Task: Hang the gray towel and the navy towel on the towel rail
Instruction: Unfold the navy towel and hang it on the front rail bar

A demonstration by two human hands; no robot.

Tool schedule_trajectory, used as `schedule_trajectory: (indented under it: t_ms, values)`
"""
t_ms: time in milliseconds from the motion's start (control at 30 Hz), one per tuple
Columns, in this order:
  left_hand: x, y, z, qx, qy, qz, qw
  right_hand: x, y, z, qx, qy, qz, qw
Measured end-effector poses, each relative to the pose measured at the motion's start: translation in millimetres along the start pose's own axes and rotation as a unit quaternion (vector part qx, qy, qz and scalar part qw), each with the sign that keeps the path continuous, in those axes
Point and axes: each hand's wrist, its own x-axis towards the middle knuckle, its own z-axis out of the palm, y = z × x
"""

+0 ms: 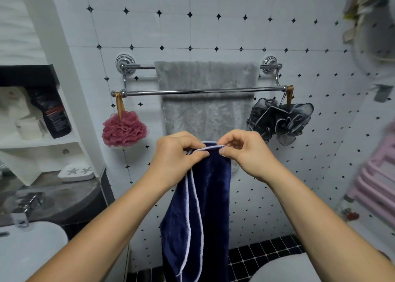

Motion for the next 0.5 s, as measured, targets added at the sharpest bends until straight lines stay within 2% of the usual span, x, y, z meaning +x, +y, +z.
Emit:
schedule_trajectory:
  t_ms: [67,233,400,500]
  values:
    - [0,-2,0,0.014,-0.011,0.001,1.0,2,2,1,0.023,0.002,-0.001,1.0]
    - [9,-4,3,-0.022,-0.004,-0.06,0.998,5,3,8,0.021,-0.067,0.009,0.997]
    - [0,-15,9,0.004,-0.002,-0.01,1.0,15,-1,15,0.001,0.006,0.002,1.0]
    - [-37,-42,23,0.095,-0.05,-0.018,0.994,19,-1,16,0.011,0.03,0.009,0.999]
